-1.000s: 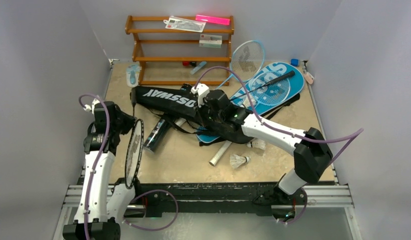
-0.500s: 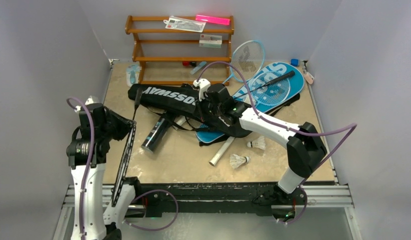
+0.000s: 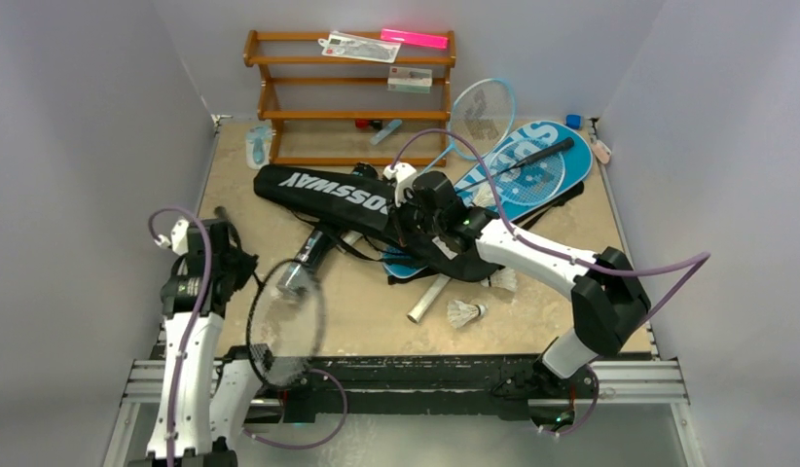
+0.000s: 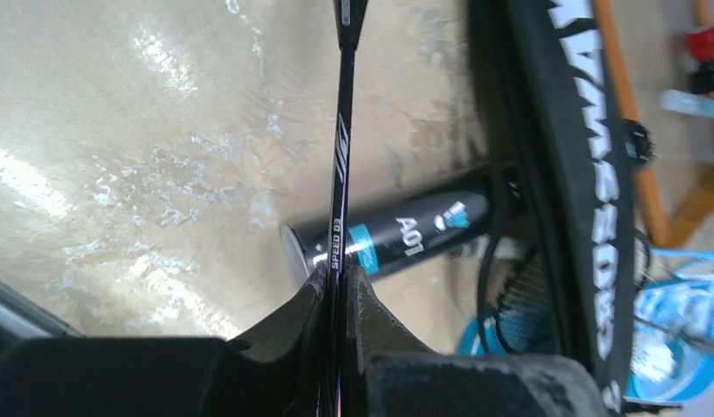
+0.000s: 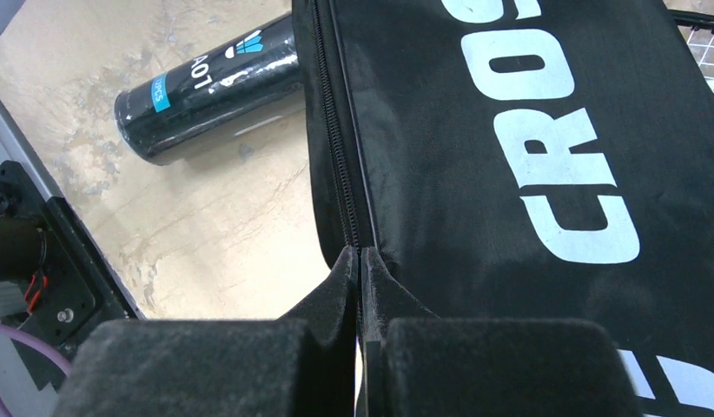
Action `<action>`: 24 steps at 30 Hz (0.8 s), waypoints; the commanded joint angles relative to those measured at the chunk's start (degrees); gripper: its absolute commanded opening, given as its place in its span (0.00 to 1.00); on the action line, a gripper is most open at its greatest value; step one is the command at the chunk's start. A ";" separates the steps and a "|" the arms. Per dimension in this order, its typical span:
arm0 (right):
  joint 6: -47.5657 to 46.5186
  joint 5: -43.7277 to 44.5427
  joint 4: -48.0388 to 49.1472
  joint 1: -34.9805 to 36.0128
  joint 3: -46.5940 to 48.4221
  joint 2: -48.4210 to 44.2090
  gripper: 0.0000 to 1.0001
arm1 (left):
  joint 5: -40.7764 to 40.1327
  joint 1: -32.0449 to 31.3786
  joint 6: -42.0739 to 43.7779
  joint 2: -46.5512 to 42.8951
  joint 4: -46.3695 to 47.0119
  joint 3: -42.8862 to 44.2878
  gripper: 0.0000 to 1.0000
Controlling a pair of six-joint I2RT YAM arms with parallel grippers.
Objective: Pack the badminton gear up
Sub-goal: Adjust the racket bag at the center of the board, then adjust the racket.
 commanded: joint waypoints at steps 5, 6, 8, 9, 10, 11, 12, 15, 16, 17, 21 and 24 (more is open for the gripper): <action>-1.73 -5.34 -0.08 -0.09 -1.62 -3.40 0.17 | 2.46 0.00 -7.34 8.02 21.21 -17.33 0.00; -2.15 -6.56 -0.02 -0.05 -2.03 -4.22 0.25 | 2.67 -0.11 -7.69 9.25 22.65 -18.12 0.00; -0.91 -9.47 0.76 -0.08 -3.16 -5.97 0.35 | 2.82 -0.35 -7.82 11.50 25.23 -19.20 0.00; 0.39 -11.15 0.78 0.02 -3.47 -6.48 0.40 | 3.12 -0.36 -7.73 12.11 26.09 -19.47 0.00; 1.88 -13.82 0.17 -0.01 -3.46 -6.71 0.46 | 3.54 -0.41 -7.63 12.46 27.12 -19.91 0.00; 3.19 -16.60 -0.74 -0.02 -3.37 -6.96 0.51 | 4.00 -0.44 -7.62 12.52 27.98 -20.30 0.00; 4.68 -19.66 -0.66 0.06 -4.08 -7.31 0.56 | 4.54 -0.44 -7.62 12.41 28.94 -20.74 0.00; 8.14 -21.65 0.72 0.96 -7.51 -9.54 0.71 | 6.32 -0.44 -7.62 12.18 30.77 -21.33 0.00; 8.86 -21.38 0.75 1.44 -8.75 -10.23 0.77 | 6.65 -0.44 -7.62 12.28 30.92 -21.23 0.00; 9.98 -21.57 2.16 1.88 -9.73 -10.59 0.82 | 6.92 -0.44 -7.62 12.44 30.89 -21.06 0.00; 15.95 -26.60 6.23 2.80 -14.03 -10.28 0.89 | 8.16 -0.44 -7.53 12.59 30.80 -20.37 0.00; 18.80 -27.78 9.47 4.58 -16.18 -10.15 0.87 | 8.09 -0.44 -7.53 12.46 29.74 -19.58 0.00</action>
